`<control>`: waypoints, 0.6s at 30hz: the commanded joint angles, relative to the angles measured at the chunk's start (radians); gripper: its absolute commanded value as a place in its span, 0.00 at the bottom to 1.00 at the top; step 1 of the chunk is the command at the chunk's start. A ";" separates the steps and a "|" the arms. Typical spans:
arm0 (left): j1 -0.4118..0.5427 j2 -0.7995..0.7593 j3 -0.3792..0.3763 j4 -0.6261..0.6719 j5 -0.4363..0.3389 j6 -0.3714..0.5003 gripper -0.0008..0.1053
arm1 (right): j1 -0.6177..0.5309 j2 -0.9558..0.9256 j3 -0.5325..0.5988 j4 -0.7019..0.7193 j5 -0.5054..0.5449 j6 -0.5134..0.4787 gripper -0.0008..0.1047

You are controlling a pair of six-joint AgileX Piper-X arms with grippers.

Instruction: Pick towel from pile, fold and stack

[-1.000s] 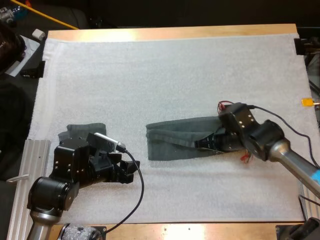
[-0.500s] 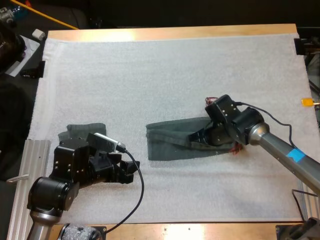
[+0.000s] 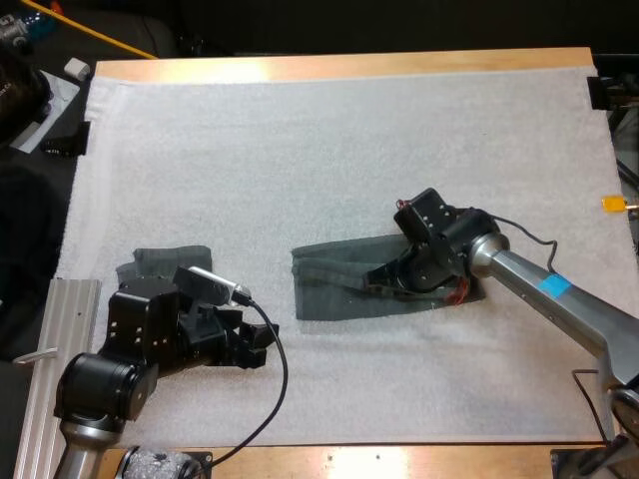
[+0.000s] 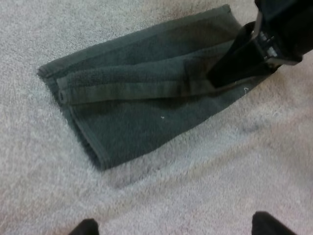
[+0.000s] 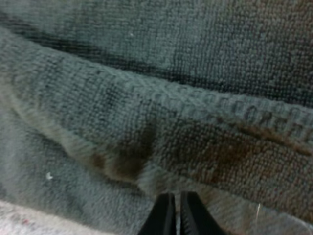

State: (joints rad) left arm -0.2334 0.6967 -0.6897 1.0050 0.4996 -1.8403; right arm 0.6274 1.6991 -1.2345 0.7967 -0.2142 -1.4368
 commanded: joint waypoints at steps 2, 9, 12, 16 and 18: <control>-0.004 -0.002 -0.004 0.010 0.007 0.005 0.58 | 0.002 0.035 -0.012 -0.012 0.021 -0.006 0.01; -0.001 0.000 -0.005 0.012 0.006 -0.002 0.58 | 0.003 0.065 -0.019 0.002 -0.029 -0.009 0.01; -0.002 0.001 -0.005 0.011 0.007 -0.001 0.58 | 0.006 0.080 -0.020 -0.009 -0.035 -0.001 0.01; -0.002 0.002 -0.005 0.012 0.009 0.001 0.58 | 0.009 0.104 -0.023 -0.059 -0.023 0.025 0.01; -0.002 0.001 -0.005 0.013 0.009 0.002 0.58 | 0.010 0.110 -0.026 -0.098 -0.005 0.045 0.01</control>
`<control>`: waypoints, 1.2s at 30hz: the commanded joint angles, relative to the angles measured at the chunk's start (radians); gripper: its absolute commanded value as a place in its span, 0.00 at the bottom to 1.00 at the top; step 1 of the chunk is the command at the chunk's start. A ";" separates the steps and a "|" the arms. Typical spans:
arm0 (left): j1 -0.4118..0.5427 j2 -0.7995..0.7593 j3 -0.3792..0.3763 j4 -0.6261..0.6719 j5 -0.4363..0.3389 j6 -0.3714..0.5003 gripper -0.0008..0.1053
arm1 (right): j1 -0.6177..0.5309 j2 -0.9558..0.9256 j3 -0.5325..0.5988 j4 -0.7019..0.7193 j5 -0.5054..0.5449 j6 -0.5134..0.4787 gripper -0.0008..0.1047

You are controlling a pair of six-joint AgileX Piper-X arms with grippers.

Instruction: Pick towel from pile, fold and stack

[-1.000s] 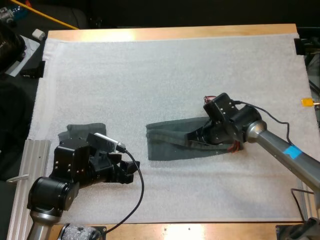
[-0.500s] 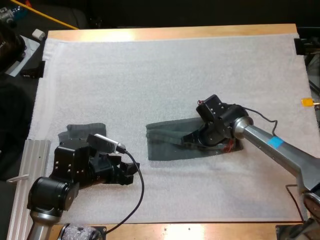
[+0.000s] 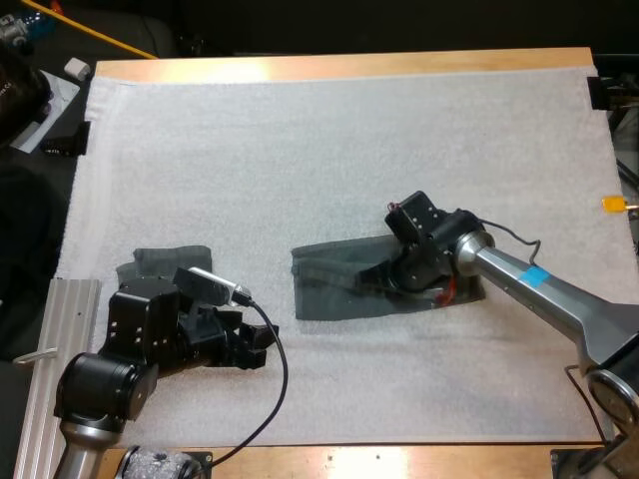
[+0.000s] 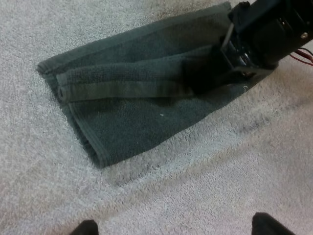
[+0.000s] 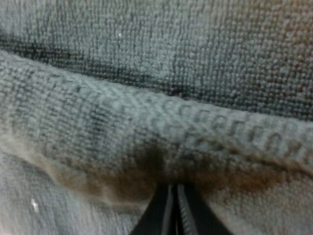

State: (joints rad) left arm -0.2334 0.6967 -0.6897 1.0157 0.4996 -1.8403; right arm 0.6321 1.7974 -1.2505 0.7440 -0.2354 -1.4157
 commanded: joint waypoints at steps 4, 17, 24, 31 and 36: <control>-0.002 0.001 -0.005 0.004 0.011 0.004 0.58 | 0.005 0.022 -0.019 -0.164 0.089 0.096 0.01; 0.001 -0.002 -0.005 0.011 0.017 -0.002 0.58 | -0.044 0.003 -0.131 -0.362 0.308 0.165 0.01; -0.001 0.000 -0.006 0.014 0.019 -0.001 0.58 | -0.034 -0.080 -0.156 -0.244 0.316 0.070 0.01; -0.003 0.002 -0.006 0.012 0.026 -0.001 0.58 | -0.028 -0.108 -0.153 0.018 0.178 -0.007 0.01; -0.003 0.000 -0.005 0.009 0.024 -0.002 0.58 | -0.008 -0.098 -0.146 0.129 0.075 -0.037 0.01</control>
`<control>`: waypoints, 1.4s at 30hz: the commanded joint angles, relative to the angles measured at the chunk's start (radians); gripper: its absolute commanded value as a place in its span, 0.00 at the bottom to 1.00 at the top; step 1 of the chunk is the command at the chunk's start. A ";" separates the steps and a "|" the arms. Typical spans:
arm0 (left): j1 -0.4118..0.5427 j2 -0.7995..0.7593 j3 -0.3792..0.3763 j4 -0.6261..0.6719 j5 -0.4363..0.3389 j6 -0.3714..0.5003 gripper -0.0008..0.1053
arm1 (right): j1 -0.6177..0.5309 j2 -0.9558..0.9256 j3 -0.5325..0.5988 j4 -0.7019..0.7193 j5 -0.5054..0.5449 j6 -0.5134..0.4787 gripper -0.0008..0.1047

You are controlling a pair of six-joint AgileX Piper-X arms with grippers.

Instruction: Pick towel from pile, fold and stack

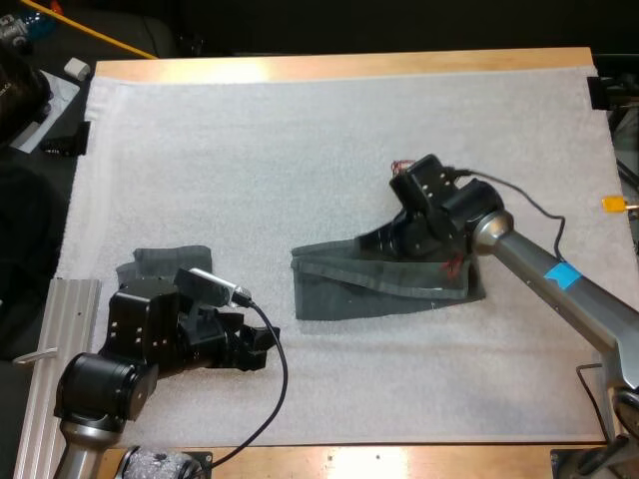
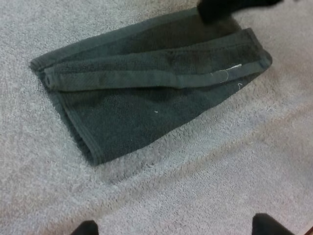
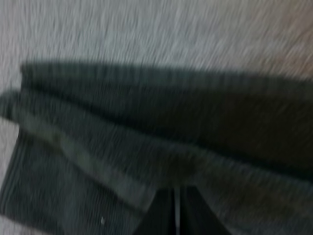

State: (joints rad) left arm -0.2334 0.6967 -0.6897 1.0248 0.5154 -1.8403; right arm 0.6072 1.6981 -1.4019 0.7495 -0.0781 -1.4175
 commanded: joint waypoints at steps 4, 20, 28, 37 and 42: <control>-0.003 -0.001 -0.004 -0.001 0.003 -0.005 0.58 | 0.032 0.000 0.008 0.075 -0.087 -0.050 0.01; -0.002 0.002 -0.004 0.001 0.006 -0.001 0.58 | 0.080 0.130 0.054 -0.013 -0.061 -0.043 0.01; -0.001 0.003 -0.005 0.011 0.015 0.000 0.58 | 0.080 0.167 0.044 -0.110 -0.018 0.009 0.01; -0.002 -0.002 -0.005 0.027 0.029 0.007 0.58 | 0.072 0.192 0.033 -0.434 0.104 0.186 0.01; -0.002 -0.007 -0.006 0.029 0.030 0.009 0.58 | 0.062 0.182 0.009 -0.524 0.182 0.184 0.01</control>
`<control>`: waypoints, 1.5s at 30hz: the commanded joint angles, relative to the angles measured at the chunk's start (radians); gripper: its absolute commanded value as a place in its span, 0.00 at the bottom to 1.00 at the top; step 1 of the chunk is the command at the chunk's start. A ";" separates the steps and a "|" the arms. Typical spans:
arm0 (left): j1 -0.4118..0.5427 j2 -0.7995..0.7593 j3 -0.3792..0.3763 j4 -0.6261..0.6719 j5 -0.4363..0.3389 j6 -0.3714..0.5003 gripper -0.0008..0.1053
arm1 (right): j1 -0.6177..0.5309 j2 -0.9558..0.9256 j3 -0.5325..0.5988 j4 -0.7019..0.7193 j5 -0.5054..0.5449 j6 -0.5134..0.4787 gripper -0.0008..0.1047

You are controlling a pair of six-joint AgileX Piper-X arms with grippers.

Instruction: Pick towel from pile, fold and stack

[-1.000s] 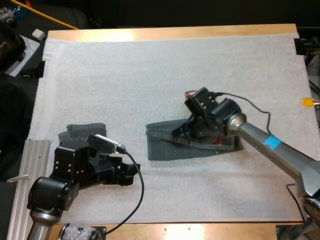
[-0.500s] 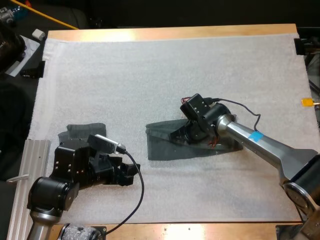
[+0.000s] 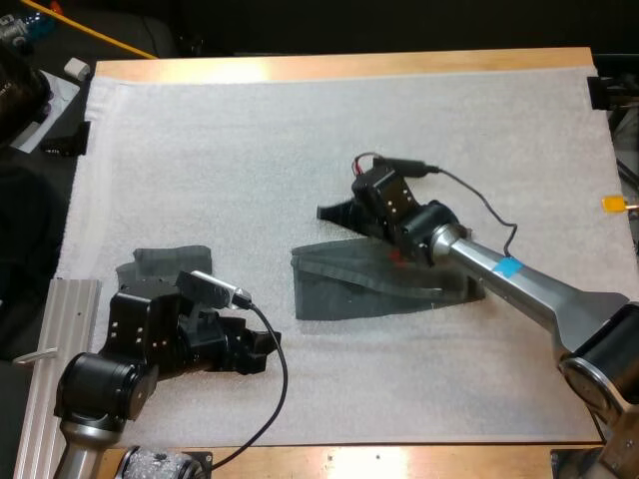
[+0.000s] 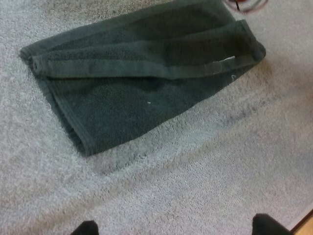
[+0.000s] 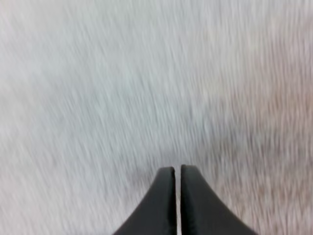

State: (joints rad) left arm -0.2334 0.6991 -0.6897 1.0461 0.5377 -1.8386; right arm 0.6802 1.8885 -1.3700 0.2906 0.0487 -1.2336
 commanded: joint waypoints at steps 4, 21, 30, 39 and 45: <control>-0.001 -0.011 -0.006 0.010 0.010 0.009 0.58 | -0.012 -0.059 -0.040 -0.065 0.101 -0.062 0.01; -0.004 0.002 -0.005 -0.016 0.018 0.003 0.58 | -0.004 -0.279 -0.042 0.441 0.021 -0.253 0.01; -0.005 0.006 -0.005 -0.037 0.022 0.000 0.58 | 0.004 -0.242 -0.027 0.663 -0.097 -0.271 0.01; -0.004 0.004 -0.005 -0.036 0.019 -0.001 0.58 | 0.023 -0.230 0.026 0.639 -0.103 -0.321 0.01; -0.005 0.006 -0.004 -0.035 0.018 -0.002 0.58 | 0.025 -0.161 0.040 0.604 -0.106 -0.321 0.01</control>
State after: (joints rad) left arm -0.2334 0.7074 -0.6897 1.0167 0.5516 -1.8325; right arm 0.7014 1.6943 -1.3327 0.9088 -0.0495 -1.5405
